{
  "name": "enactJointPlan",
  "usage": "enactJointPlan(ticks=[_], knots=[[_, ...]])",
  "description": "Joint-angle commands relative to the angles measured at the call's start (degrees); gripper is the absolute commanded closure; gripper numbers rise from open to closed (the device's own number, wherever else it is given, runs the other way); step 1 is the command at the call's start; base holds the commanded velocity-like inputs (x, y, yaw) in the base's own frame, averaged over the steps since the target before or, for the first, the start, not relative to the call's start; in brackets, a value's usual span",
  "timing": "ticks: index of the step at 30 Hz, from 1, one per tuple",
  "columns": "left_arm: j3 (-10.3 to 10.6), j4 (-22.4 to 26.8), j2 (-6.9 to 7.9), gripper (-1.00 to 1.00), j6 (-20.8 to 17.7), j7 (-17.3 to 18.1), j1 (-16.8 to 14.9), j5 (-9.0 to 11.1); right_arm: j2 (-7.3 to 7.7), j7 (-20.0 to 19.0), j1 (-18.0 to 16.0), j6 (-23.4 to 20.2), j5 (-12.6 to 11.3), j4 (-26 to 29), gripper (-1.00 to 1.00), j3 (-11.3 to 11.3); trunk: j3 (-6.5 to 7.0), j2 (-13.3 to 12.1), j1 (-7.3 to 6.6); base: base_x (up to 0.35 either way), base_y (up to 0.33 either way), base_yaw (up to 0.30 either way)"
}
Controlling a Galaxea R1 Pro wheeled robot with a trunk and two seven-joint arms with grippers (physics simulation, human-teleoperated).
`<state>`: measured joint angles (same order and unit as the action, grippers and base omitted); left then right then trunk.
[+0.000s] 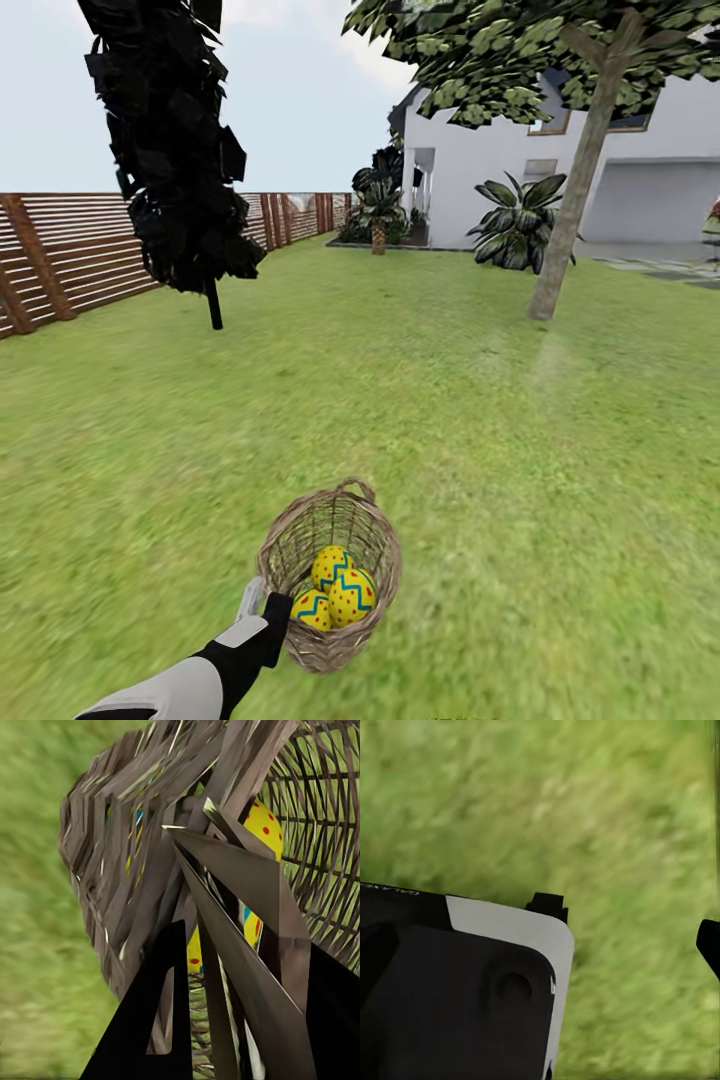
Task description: Take the three Easter eggs out of the wicker basket on the lawn in the garden, then place them on the lawn next to a single tree (choose any tree) so that all three eggs are next to the same tree and none are left in the basket.
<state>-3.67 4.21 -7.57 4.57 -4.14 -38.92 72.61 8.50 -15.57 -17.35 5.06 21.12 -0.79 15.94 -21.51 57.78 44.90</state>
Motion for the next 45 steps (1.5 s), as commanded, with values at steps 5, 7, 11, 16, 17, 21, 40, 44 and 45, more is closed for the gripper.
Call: enactJointPlan(ticks=[5,7,11,16,17,21,40,44,45], knots=[[-0.3,0.2,-0.07,1.00,0.1,-0.3,0.0,-0.4,0.03,-0.2,-0.1,0.2,0.5,-0.1,-1.00,0.5,1.01,-2.0,-1.10,0.000,0.000,-0.275],[-0.4,0.2,-0.07,1.00,0.1,-0.3,0.0,-0.4,0.03,-0.2,-0.1,0.2,0.5,-0.1,-1.00,0.5,1.44,-2.8,-1.54,0.000,0.000,-0.275],[-0.4,0.2,-0.07,1.00,0.1,-0.3,0.0,-0.4,0.03,-0.2,-0.1,0.2,0.5,-0.1,-1.00,0.5,2.30,-4.4,-2.42,0.000,0.000,-0.275],[-0.4,0.2,-0.07,1.00,0.1,-0.3,0.0,-0.4,0.03,-0.2,-0.1,0.2,0.5,-0.1,-1.00,0.5,3.34,-6.4,-3.52,0.000,0.000,-0.276],[-0.4,0.2,-0.07,1.00,0.1,-0.3,0.0,-0.4,0.03,-0.2,-0.1,0.2,0.5,-0.1,-1.00,0.5,3.53,-6.8,-3.74,0.000,0.000,-0.279],[-0.4,0.2,-0.07,1.00,0.1,-0.3,0.0,-0.4,0.03,-0.2,-0.1,0.2,0.5,-0.1,-1.00,0.5,4.16,-8.4,-4.62,0.000,0.000,-0.196],[-0.4,0.2,0.01,1.00,0.1,-0.3,0.0,-0.4,0.03,-0.2,-0.1,0.1,0.5,-0.1,-1.00,0.6,6.34,-16.0,-8.79,0.000,0.000,-0.100],[-0.4,0.2,0.00,1.00,0.1,-0.3,0.0,-0.4,0.03,-0.1,-0.1,0.1,0.5,-0.1,-1.00,0.6,7.05,-17.6,-9.67,0.000,0.000,-0.281],[-0.4,0.2,0.01,1.00,0.1,-0.3,0.0,-0.4,0.03,-0.1,-0.1,0.1,0.5,-0.1,-1.00,0.6,7.23,-18.0,-9.89,0.000,0.000,-0.282]])
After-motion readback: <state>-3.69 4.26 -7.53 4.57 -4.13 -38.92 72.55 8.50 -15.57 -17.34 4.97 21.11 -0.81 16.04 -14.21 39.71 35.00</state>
